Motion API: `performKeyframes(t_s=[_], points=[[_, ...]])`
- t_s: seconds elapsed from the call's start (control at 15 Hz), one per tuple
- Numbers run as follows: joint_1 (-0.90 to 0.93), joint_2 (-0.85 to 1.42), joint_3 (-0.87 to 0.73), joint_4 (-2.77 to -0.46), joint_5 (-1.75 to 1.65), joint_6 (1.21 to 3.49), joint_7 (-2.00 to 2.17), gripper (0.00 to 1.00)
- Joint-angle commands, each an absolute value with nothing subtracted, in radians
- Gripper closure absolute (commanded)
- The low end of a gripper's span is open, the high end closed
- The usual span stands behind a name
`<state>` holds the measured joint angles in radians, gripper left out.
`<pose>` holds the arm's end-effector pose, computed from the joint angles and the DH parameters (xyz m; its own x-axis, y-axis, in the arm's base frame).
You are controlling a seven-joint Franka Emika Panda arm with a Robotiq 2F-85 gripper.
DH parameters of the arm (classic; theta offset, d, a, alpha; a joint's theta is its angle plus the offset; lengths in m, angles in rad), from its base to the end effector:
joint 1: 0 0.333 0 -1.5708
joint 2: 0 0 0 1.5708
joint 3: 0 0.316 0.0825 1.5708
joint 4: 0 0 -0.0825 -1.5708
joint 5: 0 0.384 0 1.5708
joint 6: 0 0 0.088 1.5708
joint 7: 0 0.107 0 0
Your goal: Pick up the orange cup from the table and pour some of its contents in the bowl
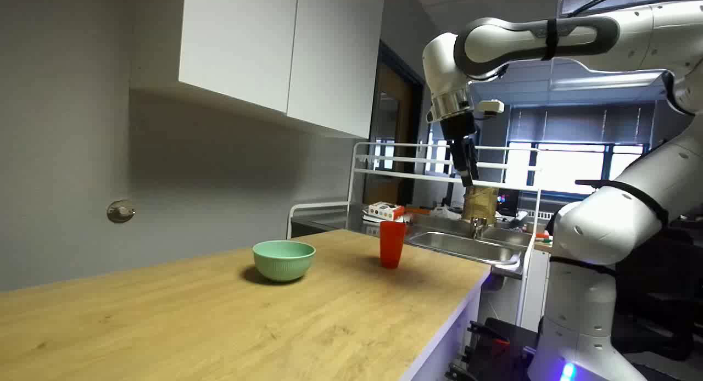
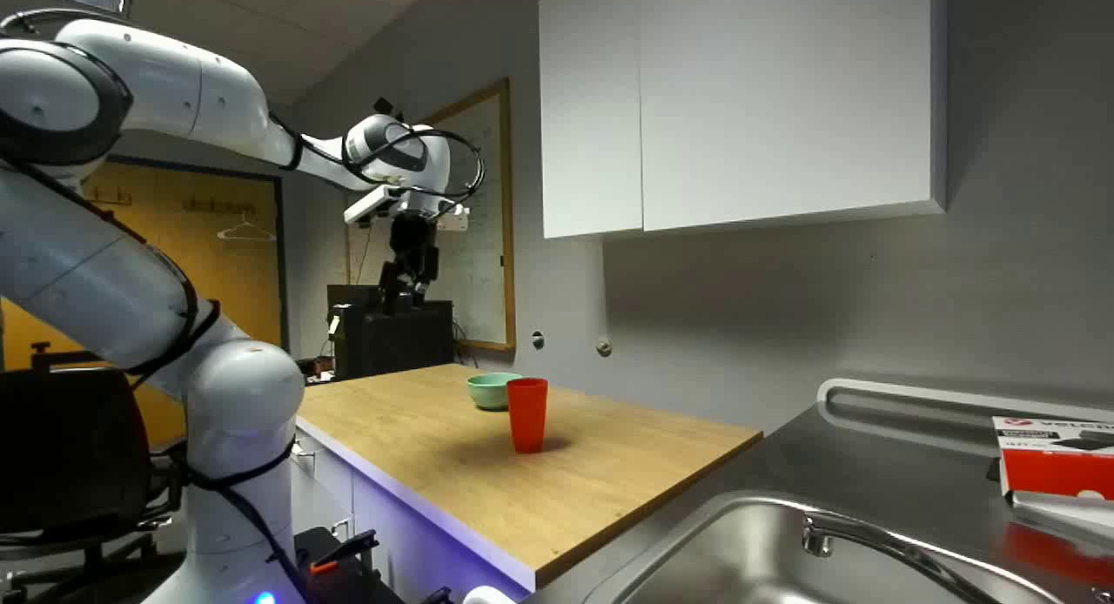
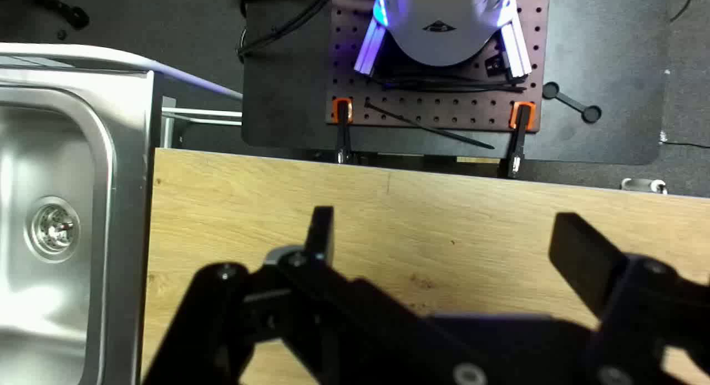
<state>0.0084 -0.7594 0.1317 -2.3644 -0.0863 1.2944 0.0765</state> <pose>0.2784 0.0387 0.5588 0.9563 -0.0271 -0.2910 0.0327 -0.9795 0.1987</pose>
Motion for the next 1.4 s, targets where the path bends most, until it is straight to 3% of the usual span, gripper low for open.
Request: performKeyframes(t_s=[0.0,0.73,1.33], points=[[0.028,-0.757,0.119,-2.362,-0.092,1.293,0.088,0.00],[0.020,-0.727,0.110,-2.361,-0.086,1.313,0.095,0.00],[-0.044,-0.517,0.032,-2.363,-0.080,1.555,0.159,0.00]])
